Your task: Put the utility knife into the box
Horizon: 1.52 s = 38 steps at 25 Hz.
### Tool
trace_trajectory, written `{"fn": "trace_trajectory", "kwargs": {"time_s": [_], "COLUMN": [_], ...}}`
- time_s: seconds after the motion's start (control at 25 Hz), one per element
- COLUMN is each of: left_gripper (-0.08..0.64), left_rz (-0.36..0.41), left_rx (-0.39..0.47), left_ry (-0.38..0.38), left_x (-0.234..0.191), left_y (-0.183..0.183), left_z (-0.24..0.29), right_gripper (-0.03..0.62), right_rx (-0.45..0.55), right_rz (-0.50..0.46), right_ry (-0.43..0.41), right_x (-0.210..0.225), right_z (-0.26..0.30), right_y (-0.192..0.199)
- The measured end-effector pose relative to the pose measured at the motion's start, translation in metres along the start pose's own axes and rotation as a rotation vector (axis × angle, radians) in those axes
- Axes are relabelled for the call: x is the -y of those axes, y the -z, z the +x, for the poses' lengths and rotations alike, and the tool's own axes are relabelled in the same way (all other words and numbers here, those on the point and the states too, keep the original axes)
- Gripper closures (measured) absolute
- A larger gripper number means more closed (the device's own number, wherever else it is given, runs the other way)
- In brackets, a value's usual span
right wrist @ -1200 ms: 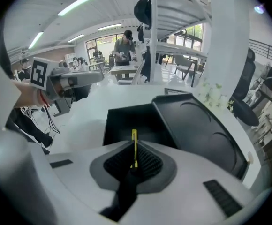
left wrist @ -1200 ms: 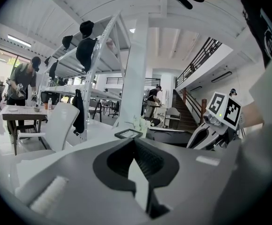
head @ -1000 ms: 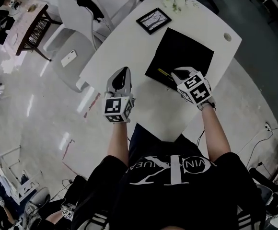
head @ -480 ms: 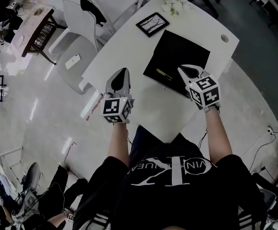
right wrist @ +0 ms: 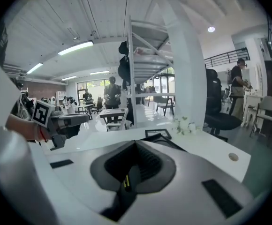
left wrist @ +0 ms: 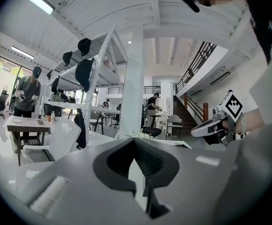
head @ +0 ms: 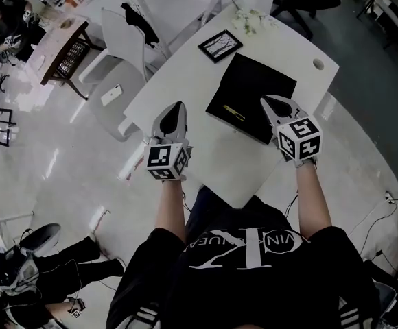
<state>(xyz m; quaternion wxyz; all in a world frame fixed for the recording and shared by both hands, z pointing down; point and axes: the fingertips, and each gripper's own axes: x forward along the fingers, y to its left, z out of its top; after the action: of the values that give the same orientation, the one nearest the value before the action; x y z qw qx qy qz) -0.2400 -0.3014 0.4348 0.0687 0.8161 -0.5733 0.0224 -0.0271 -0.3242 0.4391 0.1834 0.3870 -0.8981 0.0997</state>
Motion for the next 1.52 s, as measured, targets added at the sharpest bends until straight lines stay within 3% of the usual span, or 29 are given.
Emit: {"fn": "trace_trajectory", "kwargs": {"time_s": [0.88, 1.52], "left_gripper": [0.555, 0.555], "left_rz": [0.008, 0.012], "left_rx": [0.076, 0.114], "left_ry": [-0.018, -0.033], "left_x": [0.01, 0.009], "left_y": [-0.038, -0.062], "left_z": [-0.015, -0.021], "right_gripper": [0.578, 0.578], "right_rx": [0.215, 0.311], "right_rz": [-0.018, -0.017], "right_ry": [0.079, 0.105], "right_x": [0.013, 0.021], "right_z": [-0.047, -0.064], "right_y": [-0.041, -0.064]}}
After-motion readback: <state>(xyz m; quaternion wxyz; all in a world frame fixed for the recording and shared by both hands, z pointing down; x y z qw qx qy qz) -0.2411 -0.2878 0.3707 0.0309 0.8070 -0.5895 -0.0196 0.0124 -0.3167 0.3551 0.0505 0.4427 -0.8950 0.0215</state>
